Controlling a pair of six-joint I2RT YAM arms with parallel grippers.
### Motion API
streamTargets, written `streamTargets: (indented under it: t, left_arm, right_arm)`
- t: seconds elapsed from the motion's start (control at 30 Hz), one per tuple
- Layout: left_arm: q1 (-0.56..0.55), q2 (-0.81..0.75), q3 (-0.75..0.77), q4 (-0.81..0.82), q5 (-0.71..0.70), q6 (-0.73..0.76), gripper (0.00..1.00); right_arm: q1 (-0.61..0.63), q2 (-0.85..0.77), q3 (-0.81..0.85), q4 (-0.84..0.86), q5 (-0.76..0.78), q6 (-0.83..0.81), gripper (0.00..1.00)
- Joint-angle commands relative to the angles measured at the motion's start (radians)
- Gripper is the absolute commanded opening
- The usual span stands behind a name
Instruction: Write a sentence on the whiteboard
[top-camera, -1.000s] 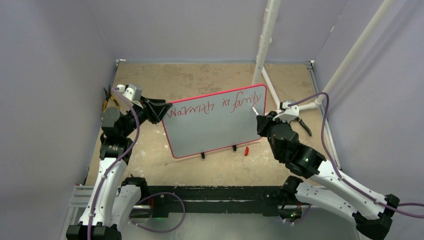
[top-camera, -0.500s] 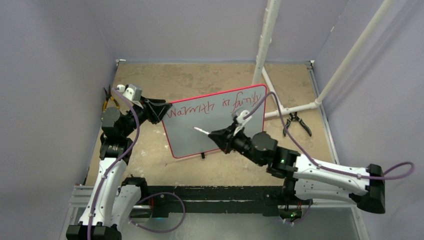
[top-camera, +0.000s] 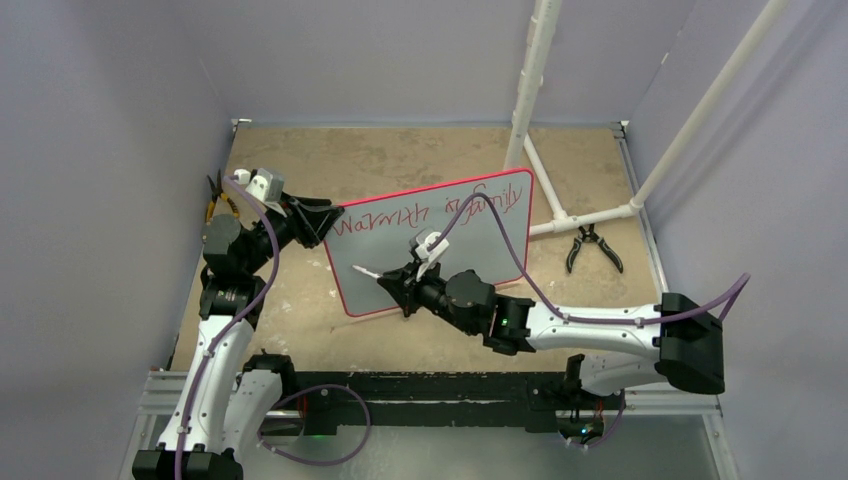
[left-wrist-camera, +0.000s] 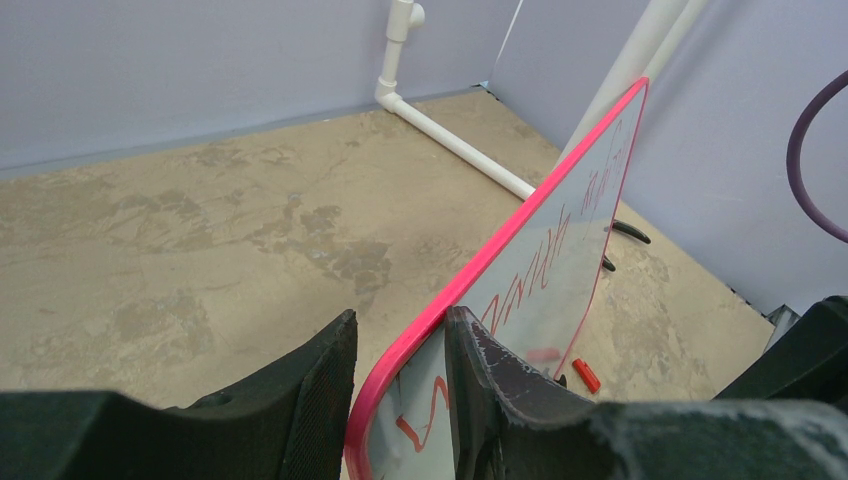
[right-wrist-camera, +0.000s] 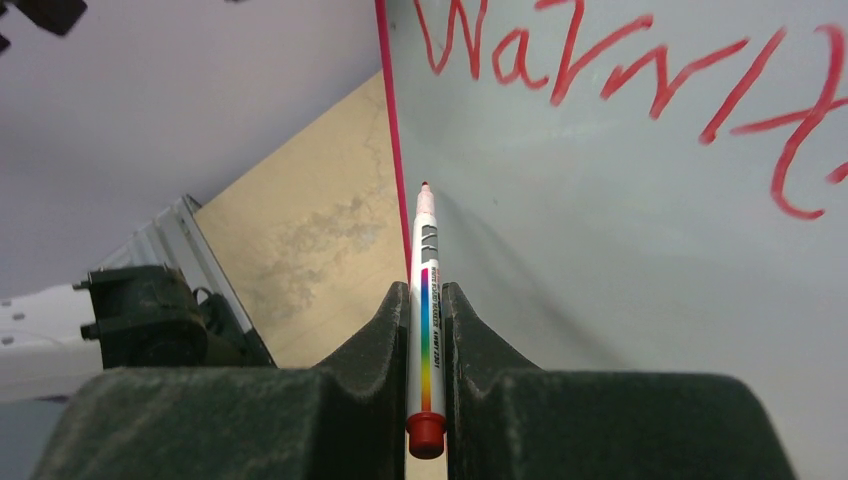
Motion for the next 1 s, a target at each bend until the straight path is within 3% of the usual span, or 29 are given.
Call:
streamTargets:
  t: [0.0, 0.33, 0.97]
  left_arm:
    - [0.0, -0.01, -0.003, 0.018, 0.024, -0.008, 0.36]
    - [0.0, -0.012, -0.003, 0.018, 0.024, -0.008, 0.36]
    - [0.0, -0.01, -0.005, 0.023, 0.026, -0.01, 0.36]
  right_arm:
    - [0.003, 0.009, 0.061, 0.115, 0.074, -0.024, 0.0]
    - [0.002, 0.07, 0.095, 0.067, 0.152, -0.001, 0.0]
    - [0.011, 0.097, 0.019, -0.015, 0.07, 0.089, 0.0]
